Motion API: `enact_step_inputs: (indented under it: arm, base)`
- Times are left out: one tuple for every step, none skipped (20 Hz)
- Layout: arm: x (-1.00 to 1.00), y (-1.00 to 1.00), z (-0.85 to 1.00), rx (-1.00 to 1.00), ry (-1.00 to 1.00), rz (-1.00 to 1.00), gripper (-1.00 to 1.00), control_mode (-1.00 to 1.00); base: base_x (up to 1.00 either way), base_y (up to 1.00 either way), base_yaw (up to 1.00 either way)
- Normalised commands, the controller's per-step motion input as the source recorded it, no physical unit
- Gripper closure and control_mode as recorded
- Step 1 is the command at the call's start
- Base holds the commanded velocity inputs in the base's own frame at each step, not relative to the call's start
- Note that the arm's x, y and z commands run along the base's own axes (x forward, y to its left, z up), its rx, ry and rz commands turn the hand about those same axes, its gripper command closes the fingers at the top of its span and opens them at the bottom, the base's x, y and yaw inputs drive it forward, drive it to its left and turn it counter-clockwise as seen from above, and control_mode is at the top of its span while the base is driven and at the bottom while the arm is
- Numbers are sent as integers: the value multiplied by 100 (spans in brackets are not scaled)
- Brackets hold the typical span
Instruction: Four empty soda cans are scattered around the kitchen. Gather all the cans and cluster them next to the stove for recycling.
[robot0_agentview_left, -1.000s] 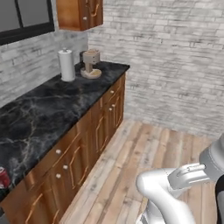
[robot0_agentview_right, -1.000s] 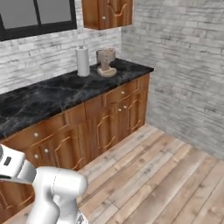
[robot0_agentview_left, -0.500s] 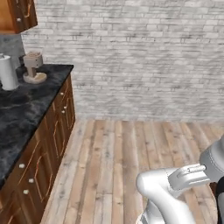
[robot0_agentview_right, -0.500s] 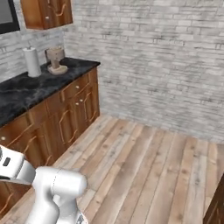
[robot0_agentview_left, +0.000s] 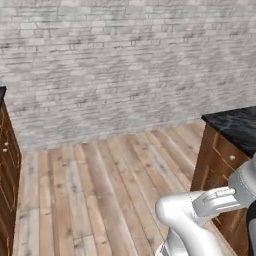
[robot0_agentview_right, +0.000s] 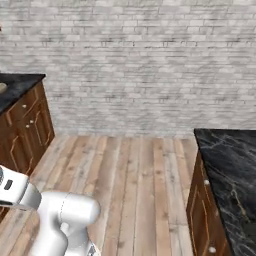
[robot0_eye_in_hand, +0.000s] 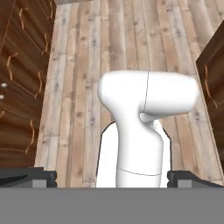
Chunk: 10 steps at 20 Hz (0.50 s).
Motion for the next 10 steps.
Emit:
enact_step_inputs:
  arm:
    - [0,0,0,0,0,0,-100,100]
    - [0,0,0,0,0,0,-100,100]
    - [0,0,0,0,0,0,-100,100]
    - [0,0,0,0,0,0,-100,100]
    - [0,0,0,0,0,0,-100,100]
    - [0,0,0,0,0,0,-100,100]
    - [0,0,0,0,0,0,-100,100]
    - [0,0,0,0,0,0,-100,100]
    - [0,0,0,0,0,0,-100,100]
    - [0,0,0,0,0,0,-100,100]
  base:
    - [-11,13,-60]
    - [-1,19,-60]
    - [0,28,-60]
    - [4,41,-61]
    - [6,43,-62]
    - [4,43,-62]
    - [0,47,-61]
    - [0,52,-61]
    - [0,54,-61]
    - [0,54,-60]
